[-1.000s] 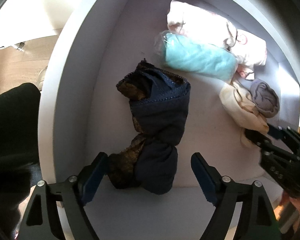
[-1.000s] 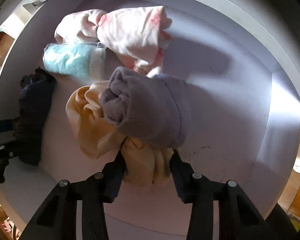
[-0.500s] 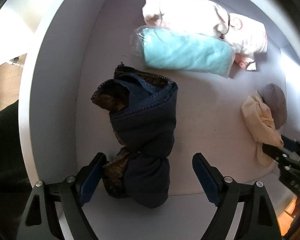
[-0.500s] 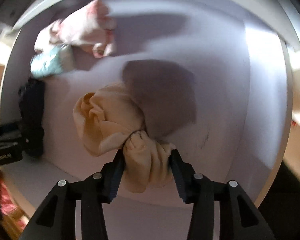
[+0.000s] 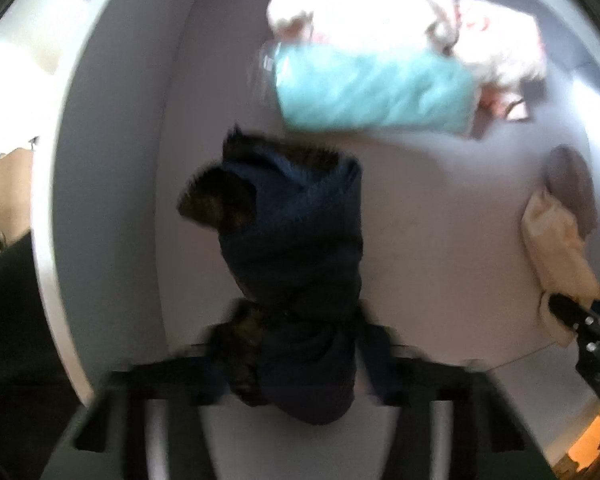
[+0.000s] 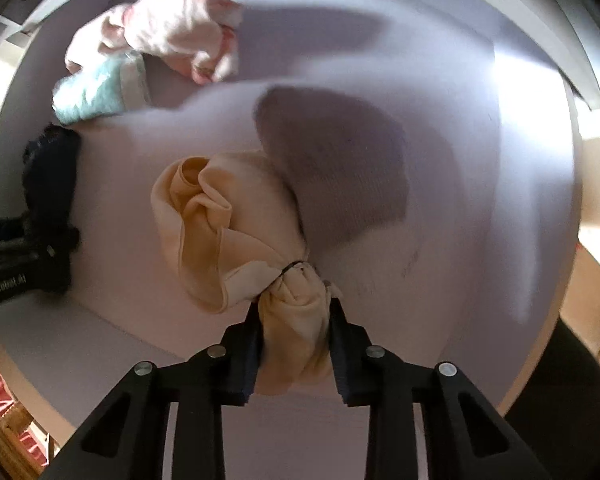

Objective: Organize soft objects
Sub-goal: 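Lift the navy lace garment out of the drawer with the left gripper toward the tray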

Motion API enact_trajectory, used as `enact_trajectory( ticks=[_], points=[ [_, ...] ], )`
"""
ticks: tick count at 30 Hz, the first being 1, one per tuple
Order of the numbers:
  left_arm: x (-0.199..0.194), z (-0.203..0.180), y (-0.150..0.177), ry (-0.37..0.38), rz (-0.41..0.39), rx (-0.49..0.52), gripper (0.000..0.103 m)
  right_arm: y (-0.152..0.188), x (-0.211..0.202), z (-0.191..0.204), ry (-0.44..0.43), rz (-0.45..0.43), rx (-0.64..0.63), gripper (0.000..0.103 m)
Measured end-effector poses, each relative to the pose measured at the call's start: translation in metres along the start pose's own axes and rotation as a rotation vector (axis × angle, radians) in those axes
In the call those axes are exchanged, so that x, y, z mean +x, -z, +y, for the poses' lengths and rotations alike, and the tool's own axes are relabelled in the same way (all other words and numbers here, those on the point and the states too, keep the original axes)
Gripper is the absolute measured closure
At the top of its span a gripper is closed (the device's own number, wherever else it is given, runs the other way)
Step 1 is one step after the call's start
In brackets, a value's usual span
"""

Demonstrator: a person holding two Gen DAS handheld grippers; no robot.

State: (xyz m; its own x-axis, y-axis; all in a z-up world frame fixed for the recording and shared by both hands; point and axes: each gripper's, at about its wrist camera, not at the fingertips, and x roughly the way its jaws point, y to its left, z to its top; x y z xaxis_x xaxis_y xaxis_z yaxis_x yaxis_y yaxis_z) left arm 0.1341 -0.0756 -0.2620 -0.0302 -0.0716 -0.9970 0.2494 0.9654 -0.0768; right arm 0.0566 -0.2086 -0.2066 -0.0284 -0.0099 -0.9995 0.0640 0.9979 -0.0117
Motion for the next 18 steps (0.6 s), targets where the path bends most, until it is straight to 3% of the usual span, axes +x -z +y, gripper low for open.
enact_trajectory(
  ticks=[9,12,18],
  points=[
    [-0.046,-0.001,0.007,0.061,-0.139,-0.016,0.068,0.0,0.013,0.004,0.009,0.046,0.039,0.074],
    [-0.068,0.001,0.009,0.095,-0.207,-0.03,0.068,-0.026,0.016,-0.001,0.015,0.051,0.029,0.074],
    [-0.106,0.012,0.021,0.156,-0.309,-0.076,0.068,-0.017,0.015,-0.017,-0.011,0.053,0.051,0.074]
  ],
)
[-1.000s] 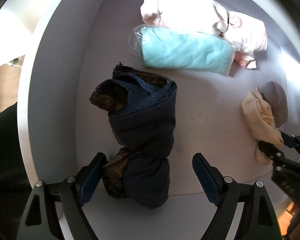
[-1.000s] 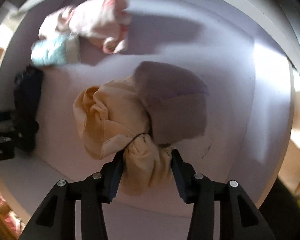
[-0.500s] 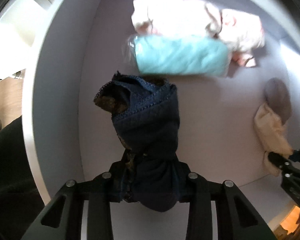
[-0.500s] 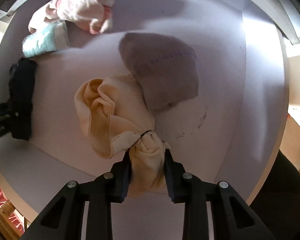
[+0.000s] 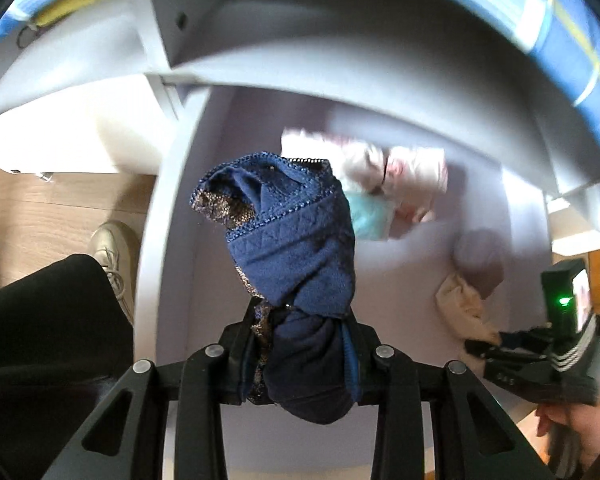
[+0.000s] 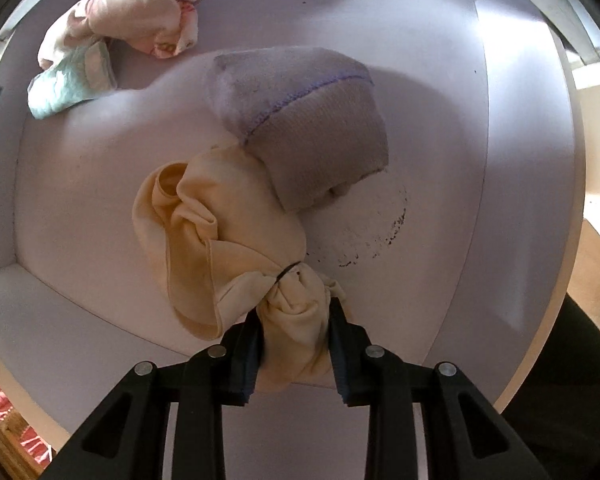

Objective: Organize soft objects
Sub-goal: 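Lift the navy lace garment out of the drawer with the left gripper toward the tray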

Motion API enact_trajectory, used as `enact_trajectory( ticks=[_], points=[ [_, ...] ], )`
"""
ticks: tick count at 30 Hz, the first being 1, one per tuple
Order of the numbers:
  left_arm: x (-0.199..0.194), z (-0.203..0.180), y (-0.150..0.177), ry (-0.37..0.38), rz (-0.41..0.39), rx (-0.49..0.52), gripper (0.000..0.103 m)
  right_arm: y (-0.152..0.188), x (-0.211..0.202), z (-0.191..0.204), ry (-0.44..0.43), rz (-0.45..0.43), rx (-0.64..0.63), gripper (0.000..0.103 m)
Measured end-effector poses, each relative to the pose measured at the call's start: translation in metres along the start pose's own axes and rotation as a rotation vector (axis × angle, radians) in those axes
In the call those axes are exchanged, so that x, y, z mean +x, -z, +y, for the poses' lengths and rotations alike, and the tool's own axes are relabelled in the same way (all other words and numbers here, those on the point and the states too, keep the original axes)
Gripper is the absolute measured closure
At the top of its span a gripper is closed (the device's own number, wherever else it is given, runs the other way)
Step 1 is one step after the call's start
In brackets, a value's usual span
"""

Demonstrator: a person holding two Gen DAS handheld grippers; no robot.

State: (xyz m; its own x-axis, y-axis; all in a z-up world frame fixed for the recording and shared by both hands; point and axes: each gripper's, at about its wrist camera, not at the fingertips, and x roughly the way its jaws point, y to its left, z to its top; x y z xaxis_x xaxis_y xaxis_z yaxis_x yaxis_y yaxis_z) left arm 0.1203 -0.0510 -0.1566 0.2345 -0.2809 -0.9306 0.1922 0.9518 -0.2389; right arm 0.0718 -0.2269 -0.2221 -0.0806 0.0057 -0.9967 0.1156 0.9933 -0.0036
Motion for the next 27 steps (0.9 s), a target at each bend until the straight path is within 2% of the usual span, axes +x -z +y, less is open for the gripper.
enact_trajectory(
  ticks=[5,10,14,20,23,27],
  points=[
    [-0.011,0.018,0.008,0.01,-0.008,-0.017,0.068,-0.001,-0.002,-0.009,-0.027,0.002,0.024,0.073],
    [0.029,0.02,0.01,0.01,0.02,-0.019,0.068,-0.004,-0.003,-0.012,-0.021,0.002,0.016,0.073],
    [0.022,0.015,0.007,0.041,-0.012,-0.014,0.068,-0.002,-0.001,-0.013,-0.024,0.0,0.021,0.073],
    [0.0,0.007,0.007,0.053,-0.05,0.008,0.068,-0.002,0.0,-0.012,-0.015,0.003,0.017,0.073],
    [-0.022,0.0,0.009,0.091,-0.082,0.037,0.068,-0.001,-0.001,-0.013,-0.022,0.001,0.022,0.073],
    [-0.063,-0.019,0.016,0.099,-0.151,0.158,0.068,-0.001,0.0,-0.013,-0.024,0.002,0.022,0.073]
  ],
)
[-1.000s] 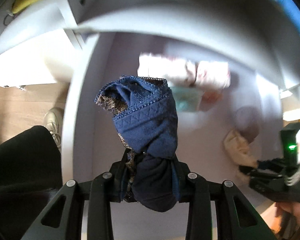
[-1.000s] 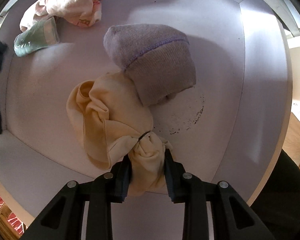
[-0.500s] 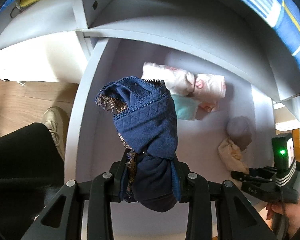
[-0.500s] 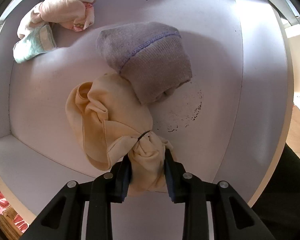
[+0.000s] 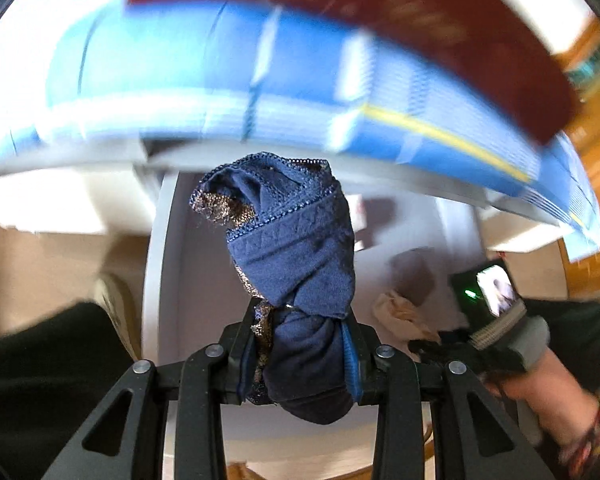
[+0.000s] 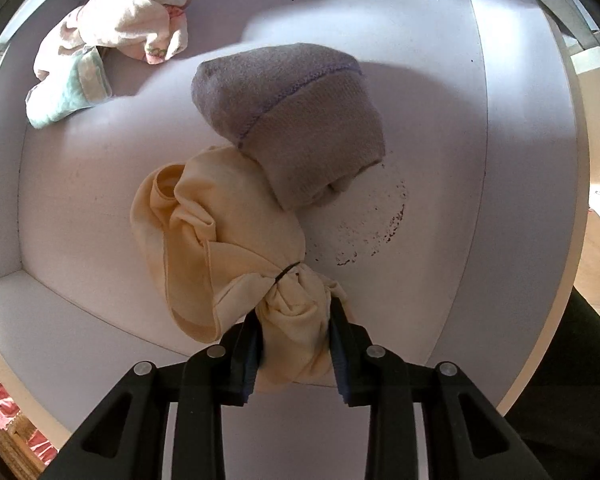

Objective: Organize soft objects
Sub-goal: 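Lift the navy lace garment out of the drawer with the left gripper toward the tray, then lower the navy lace garment into the gold tray and open the left gripper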

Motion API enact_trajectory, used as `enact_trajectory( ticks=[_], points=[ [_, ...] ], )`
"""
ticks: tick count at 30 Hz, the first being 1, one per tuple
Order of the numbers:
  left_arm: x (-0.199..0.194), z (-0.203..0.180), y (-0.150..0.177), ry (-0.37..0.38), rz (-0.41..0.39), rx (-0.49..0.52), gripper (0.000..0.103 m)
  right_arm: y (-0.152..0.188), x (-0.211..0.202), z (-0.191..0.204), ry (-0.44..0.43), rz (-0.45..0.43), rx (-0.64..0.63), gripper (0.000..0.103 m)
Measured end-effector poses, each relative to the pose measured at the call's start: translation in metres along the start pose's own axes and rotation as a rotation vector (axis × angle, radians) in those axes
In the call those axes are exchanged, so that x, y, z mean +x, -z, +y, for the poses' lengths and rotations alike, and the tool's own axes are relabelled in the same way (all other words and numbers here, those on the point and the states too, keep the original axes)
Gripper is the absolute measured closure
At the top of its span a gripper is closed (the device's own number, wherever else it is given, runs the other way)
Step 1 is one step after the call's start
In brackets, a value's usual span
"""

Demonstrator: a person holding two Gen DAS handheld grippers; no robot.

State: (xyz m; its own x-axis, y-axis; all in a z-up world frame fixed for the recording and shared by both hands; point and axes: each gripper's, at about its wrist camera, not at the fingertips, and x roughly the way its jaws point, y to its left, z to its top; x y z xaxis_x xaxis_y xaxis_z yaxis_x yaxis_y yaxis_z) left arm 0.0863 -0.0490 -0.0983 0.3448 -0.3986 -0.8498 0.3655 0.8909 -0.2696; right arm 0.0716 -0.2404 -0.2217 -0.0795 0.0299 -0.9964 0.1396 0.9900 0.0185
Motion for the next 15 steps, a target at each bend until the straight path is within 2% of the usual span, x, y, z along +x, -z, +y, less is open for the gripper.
enact_trajectory(
  ticks=[3,8,11,15],
  points=[
    [-0.028,-0.016,0.001,0.015,-0.045,0.079,0.068,0.0,0.001,0.0,0.003,0.001,-0.003,0.073],
    [-0.074,-0.032,-0.006,0.055,-0.115,0.143,0.068,0.0,0.001,0.001,0.004,0.001,-0.003,0.073],
    [-0.103,-0.041,-0.022,0.09,-0.161,0.162,0.068,0.0,0.001,0.0,0.002,0.002,-0.002,0.073],
    [-0.137,-0.043,-0.059,0.119,-0.227,0.157,0.068,0.0,0.001,0.001,0.02,-0.004,-0.005,0.073]
  ],
)
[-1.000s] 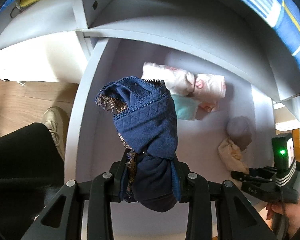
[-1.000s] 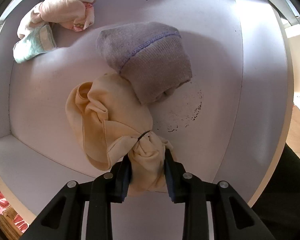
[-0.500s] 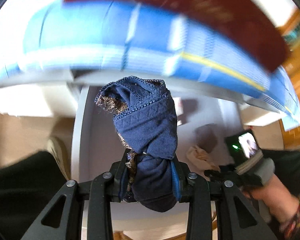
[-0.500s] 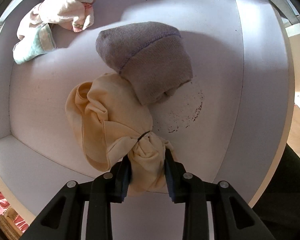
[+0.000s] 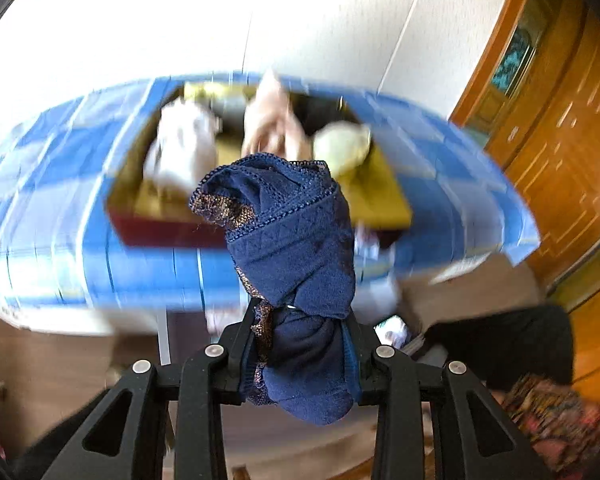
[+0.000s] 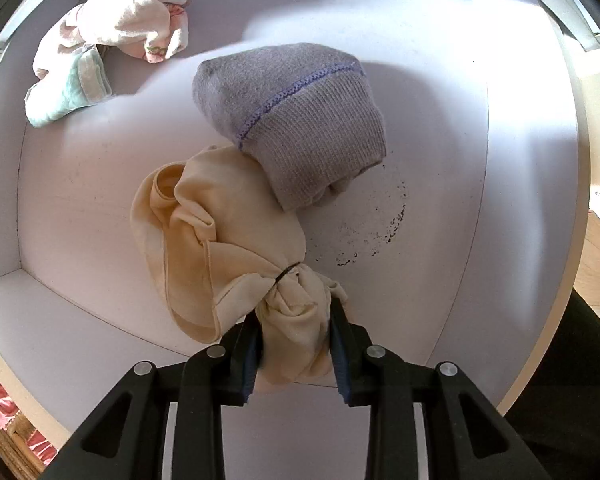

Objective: Organize soft objects
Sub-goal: 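Lower the navy lace garment into the gold tray and open the left gripper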

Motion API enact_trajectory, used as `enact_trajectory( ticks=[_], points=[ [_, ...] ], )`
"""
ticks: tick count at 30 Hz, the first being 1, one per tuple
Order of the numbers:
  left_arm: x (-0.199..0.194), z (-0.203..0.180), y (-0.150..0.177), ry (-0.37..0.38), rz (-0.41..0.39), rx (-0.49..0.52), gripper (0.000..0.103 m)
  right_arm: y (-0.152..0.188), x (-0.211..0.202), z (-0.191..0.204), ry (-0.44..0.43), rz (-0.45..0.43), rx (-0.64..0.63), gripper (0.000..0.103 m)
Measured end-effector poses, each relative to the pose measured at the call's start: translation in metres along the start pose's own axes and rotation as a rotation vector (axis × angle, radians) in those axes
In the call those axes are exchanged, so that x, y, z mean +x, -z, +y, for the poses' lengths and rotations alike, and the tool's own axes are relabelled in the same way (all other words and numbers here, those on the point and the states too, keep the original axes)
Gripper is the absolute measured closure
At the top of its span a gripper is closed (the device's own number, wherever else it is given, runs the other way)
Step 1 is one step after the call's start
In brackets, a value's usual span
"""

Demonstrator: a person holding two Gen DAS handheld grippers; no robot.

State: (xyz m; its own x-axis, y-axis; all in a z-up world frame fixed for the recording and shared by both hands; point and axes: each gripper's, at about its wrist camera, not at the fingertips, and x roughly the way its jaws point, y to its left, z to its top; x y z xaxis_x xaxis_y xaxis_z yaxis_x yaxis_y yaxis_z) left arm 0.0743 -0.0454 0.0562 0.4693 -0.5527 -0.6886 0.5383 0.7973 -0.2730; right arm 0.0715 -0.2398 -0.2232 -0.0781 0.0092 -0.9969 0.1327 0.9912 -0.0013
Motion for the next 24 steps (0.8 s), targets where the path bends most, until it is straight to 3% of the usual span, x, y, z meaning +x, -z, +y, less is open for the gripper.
enact_trajectory(
  ticks=[4,11,18,24],
  points=[
    [-0.005,0.002,-0.05,-0.044,-0.043,0.039,0.067,-0.001,-0.002,0.0,-0.002,0.0,0.0,0.073],
    [0.026,0.009,-0.115,-0.135,-0.028,0.066,0.067,-0.001,-0.003,-0.001,-0.009,0.003,0.004,0.073],
    [0.07,0.024,-0.151,-0.185,0.035,0.031,0.067,-0.004,-0.007,-0.006,-0.025,0.006,0.013,0.072],
    [0.097,0.032,-0.163,-0.224,0.077,0.028,0.067,-0.004,-0.006,-0.011,-0.034,0.009,0.019,0.072]
  ],
)
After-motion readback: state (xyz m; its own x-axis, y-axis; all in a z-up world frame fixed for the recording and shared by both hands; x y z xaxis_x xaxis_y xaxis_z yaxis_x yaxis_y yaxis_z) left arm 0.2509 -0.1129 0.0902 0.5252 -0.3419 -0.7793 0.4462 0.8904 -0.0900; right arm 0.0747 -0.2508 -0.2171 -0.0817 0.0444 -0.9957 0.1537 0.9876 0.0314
